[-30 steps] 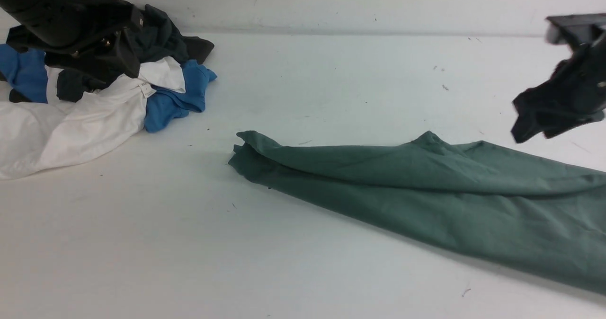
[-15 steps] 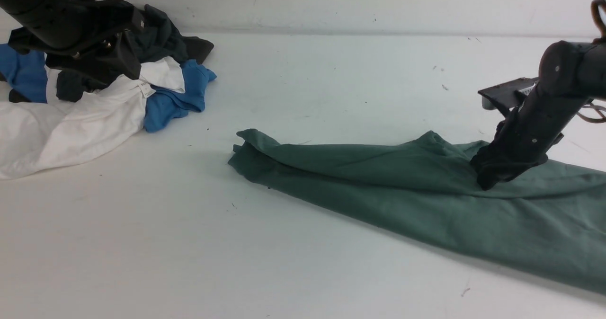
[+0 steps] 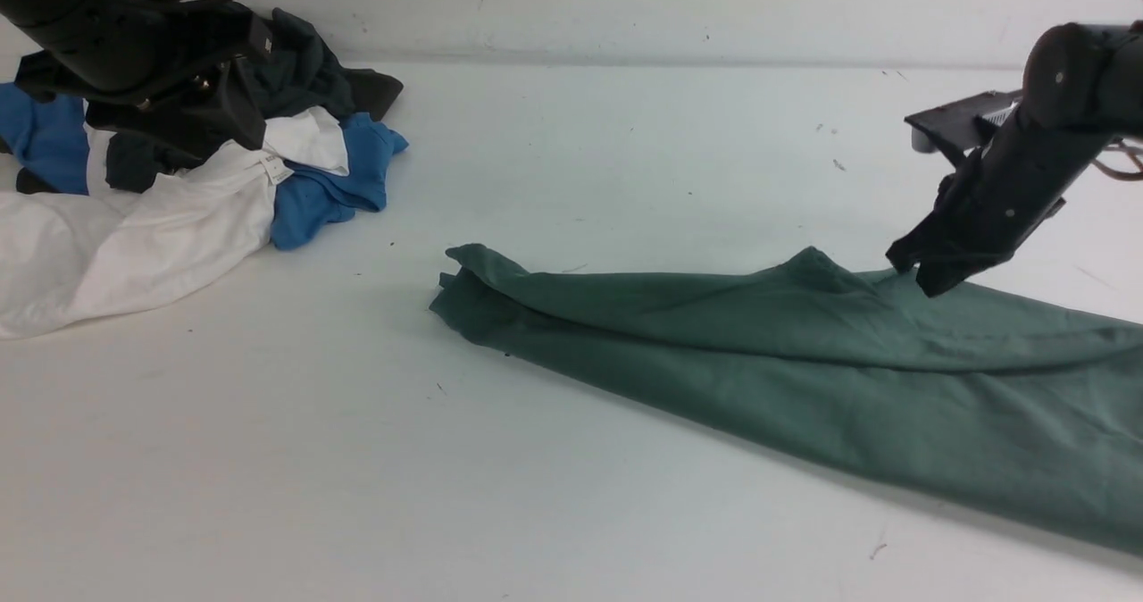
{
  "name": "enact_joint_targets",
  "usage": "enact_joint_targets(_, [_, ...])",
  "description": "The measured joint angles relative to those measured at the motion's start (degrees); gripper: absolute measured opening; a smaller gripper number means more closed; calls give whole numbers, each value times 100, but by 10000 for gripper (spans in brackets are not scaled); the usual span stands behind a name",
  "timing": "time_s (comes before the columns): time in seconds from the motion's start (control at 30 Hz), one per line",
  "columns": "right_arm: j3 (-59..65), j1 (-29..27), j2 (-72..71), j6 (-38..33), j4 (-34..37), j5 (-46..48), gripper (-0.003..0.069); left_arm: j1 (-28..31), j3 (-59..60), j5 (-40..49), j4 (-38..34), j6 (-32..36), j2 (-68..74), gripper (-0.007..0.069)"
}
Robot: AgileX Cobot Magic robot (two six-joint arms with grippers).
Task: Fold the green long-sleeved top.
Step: Use both arms to drag the lower edge of the fabric forward and fold it over the upper edge
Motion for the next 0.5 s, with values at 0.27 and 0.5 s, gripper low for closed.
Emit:
enact_joint_targets(0.27, [-198, 5, 148, -133, 482, 238, -6, 0, 0, 0, 0, 0, 0, 325])
enact_joint_targets(0.5, [-200, 6, 472, -175, 538, 280, 120, 0, 0, 0, 5, 0, 0, 325])
